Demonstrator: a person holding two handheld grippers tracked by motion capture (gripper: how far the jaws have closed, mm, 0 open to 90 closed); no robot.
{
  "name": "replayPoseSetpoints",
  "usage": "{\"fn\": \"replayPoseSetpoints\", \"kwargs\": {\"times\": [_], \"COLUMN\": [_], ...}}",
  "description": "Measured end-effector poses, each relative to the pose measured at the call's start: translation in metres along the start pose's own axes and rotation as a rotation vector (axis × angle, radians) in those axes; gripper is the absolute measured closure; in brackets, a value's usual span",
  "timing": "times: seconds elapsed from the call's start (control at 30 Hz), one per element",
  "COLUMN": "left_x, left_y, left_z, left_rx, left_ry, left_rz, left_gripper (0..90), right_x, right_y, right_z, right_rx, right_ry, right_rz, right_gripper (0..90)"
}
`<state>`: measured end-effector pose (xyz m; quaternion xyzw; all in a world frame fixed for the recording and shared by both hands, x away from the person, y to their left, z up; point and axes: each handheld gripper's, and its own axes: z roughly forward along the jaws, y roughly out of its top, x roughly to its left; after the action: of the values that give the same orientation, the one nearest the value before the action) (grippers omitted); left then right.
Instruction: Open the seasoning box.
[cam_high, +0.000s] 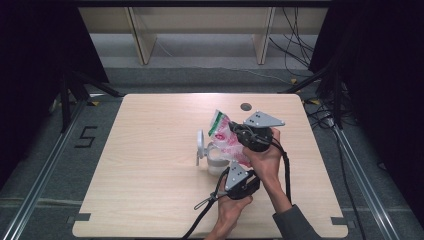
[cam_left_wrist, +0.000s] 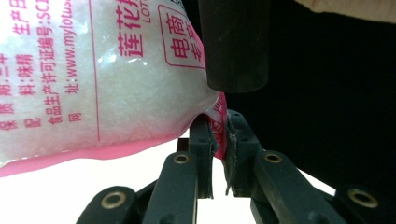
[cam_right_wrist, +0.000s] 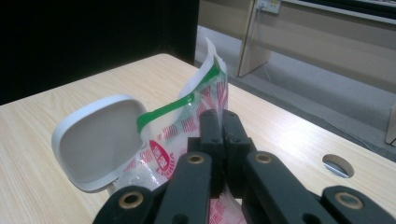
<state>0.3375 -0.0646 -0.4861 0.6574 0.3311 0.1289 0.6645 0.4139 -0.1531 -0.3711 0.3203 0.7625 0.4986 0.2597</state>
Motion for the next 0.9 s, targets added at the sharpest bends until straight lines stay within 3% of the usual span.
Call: {"fn": "replayPoseSetpoints", "kwargs": {"times": [0.03, 0.23, 0.4, 0.7, 0.73, 0.9], "left_x": [0.0007, 0.0026, 0.0042, 0.0053, 0.0057, 0.0072], "left_y": [-0.0002, 0.0003, 0.0004, 0.0008, 0.001, 0.0015], "left_z": [0.0001, 0.0008, 0.0009, 0.0006, 0.0008, 0.0004], "left_rx": [0.004, -0.006, -0.002, -0.012, -0.019, -0.018], "left_ry": [0.001, -0.001, 0.004, 0.003, -0.001, 0.0], "left_rz": [-0.001, -0.006, -0.003, -0.002, -0.005, -0.006], "left_gripper": [82.2, 82.2, 82.2, 82.3, 82.3, 82.4], "right_x": [0.0024, -0.0005, 0.0015, -0.0016, -0.0003, 0.0023], "right_y": [-0.0005, 0.0002, -0.0004, 0.001, 0.0013, 0.003], "right_z": [-0.0005, 0.0015, 0.003, 0.0064, 0.0062, 0.0067], "right_rx": [0.016, 0.004, 0.011, 0.004, 0.008, 0.0], "right_ry": [0.004, 0.002, -0.004, 0.012, 0.01, -0.003], "right_rz": [0.04, 0.013, 0.048, 0.016, 0.034, -0.004], "right_gripper": [90.0, 90.0, 90.0, 90.0, 90.0, 90.0]}}
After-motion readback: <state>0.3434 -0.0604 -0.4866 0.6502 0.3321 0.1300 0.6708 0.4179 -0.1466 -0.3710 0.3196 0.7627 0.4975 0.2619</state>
